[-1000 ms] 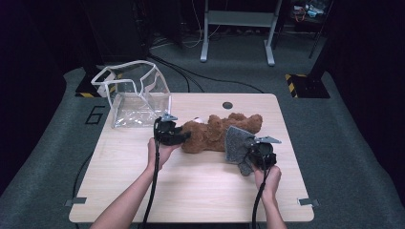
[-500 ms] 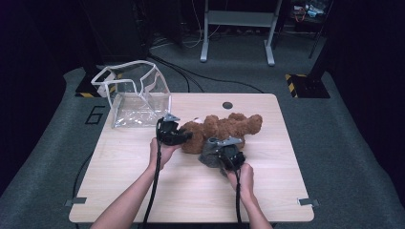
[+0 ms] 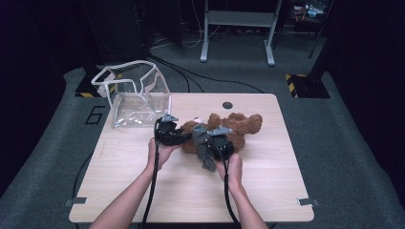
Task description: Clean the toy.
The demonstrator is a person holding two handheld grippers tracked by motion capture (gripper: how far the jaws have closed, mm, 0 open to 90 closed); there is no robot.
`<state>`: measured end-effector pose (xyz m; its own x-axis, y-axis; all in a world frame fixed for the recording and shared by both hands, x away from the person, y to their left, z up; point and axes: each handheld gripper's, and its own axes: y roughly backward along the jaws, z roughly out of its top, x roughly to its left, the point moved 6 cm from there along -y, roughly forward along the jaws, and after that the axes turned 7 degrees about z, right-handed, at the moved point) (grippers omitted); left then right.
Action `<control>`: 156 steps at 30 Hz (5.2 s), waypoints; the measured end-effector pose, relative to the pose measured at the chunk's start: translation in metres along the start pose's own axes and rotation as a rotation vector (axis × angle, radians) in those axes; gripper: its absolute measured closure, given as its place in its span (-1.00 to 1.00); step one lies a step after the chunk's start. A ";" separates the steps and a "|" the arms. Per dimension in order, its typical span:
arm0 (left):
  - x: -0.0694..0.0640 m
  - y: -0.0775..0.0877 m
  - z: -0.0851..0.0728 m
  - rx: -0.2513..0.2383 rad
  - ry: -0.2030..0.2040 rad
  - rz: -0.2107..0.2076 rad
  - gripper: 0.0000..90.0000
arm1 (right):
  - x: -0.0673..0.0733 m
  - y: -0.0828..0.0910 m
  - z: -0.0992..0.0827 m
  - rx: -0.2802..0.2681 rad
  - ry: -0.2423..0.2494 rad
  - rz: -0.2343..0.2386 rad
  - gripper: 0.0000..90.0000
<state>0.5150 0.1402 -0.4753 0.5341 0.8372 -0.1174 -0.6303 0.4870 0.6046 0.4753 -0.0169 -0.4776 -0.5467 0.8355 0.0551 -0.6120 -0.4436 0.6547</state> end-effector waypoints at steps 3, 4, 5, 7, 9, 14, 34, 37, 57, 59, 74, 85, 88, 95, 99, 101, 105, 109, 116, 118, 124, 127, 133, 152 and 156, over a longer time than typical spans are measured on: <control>0.005 0.004 -0.004 -0.002 0.009 -0.002 0.19 | -0.004 0.011 0.011 -0.045 0.012 -0.016 0.81; 0.006 0.005 -0.005 -0.002 0.014 -0.004 0.21 | -0.004 0.014 0.015 -0.057 0.012 -0.023 0.81; 0.007 0.005 -0.005 -0.006 0.019 -0.008 0.25 | -0.004 0.016 0.020 -0.060 0.017 -0.029 0.81; 0.006 0.005 -0.004 -0.012 0.013 -0.013 0.36 | -0.005 0.015 0.027 -0.069 0.017 -0.047 0.80; 0.004 0.004 -0.003 -0.007 -0.006 -0.014 0.49 | -0.005 0.006 0.031 -0.045 0.005 -0.046 0.80; 0.005 0.004 -0.004 0.000 0.000 -0.022 0.51 | 0.009 -0.009 0.027 -0.009 0.014 0.007 0.81; 0.011 0.008 -0.008 -0.008 -0.031 -0.051 0.65 | -0.001 -0.001 0.025 -0.050 -0.010 0.001 0.81; 0.011 0.007 -0.007 -0.008 -0.032 -0.053 0.69 | -0.002 -0.008 0.028 -0.038 -0.044 0.011 0.82; 0.009 0.008 -0.006 -0.005 -0.017 -0.089 0.60 | 0.015 0.000 0.021 -0.004 -0.024 0.107 0.82; 0.009 0.008 -0.006 -0.006 -0.018 -0.082 0.59 | 0.003 0.007 0.032 -0.037 -0.031 0.083 0.82; 0.009 0.007 -0.006 -0.006 -0.020 -0.071 0.73 | 0.036 -0.025 0.007 0.076 0.019 0.143 0.82; 0.007 0.008 -0.004 -0.016 -0.018 -0.068 0.58 | -0.014 0.003 0.035 -0.046 -0.108 0.066 0.83; 0.008 0.012 -0.005 -0.011 -0.030 -0.066 0.53 | -0.014 -0.002 0.037 -0.029 -0.088 0.051 0.83; 0.008 0.011 -0.006 -0.005 -0.048 -0.057 0.81 | 0.000 -0.006 0.038 -0.034 -0.074 0.065 0.83; 0.008 0.010 -0.007 -0.011 -0.037 -0.063 0.83 | 0.019 -0.012 0.033 -0.003 -0.018 0.102 0.83; 0.008 0.010 -0.007 -0.014 -0.034 -0.065 0.83 | 0.027 -0.018 0.027 0.012 -0.014 0.128 0.83; 0.009 0.010 -0.007 -0.016 -0.030 -0.068 0.83 | 0.040 -0.032 0.005 0.076 0.012 0.162 0.83; 0.008 0.011 -0.008 -0.019 -0.032 -0.073 0.83 | 0.036 -0.031 -0.006 0.079 0.000 0.158 0.83; 0.007 0.010 -0.007 -0.019 -0.033 -0.071 0.83 | -0.001 0.008 0.032 -0.069 -0.055 0.071 0.83; 0.007 0.010 -0.006 -0.020 -0.035 -0.067 0.83 | -0.008 0.007 0.043 -0.066 -0.078 0.069 0.83; 0.007 0.009 -0.007 -0.018 -0.025 -0.068 0.83 | 0.007 -0.013 0.049 -0.014 -0.047 0.089 0.83; 0.007 0.009 -0.007 -0.018 -0.028 -0.068 0.83 | 0.019 -0.015 0.042 -0.003 -0.024 0.112 0.83; 0.007 0.009 -0.008 -0.029 -0.018 -0.069 0.83 | 0.035 -0.028 0.013 0.062 0.014 0.159 0.83; 0.007 0.008 -0.007 -0.038 -0.007 -0.063 0.82 | -0.039 0.041 -0.036 0.015 -0.098 0.045 0.83; 0.007 0.008 -0.007 -0.039 -0.010 -0.062 0.82 | -0.066 0.059 -0.048 0.016 -0.137 -0.013 0.83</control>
<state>0.5094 0.1517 -0.4766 0.5785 0.8025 -0.1459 -0.6170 0.5475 0.5653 0.4482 -0.1138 -0.4788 -0.4551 0.8779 0.1488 -0.6085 -0.4286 0.6678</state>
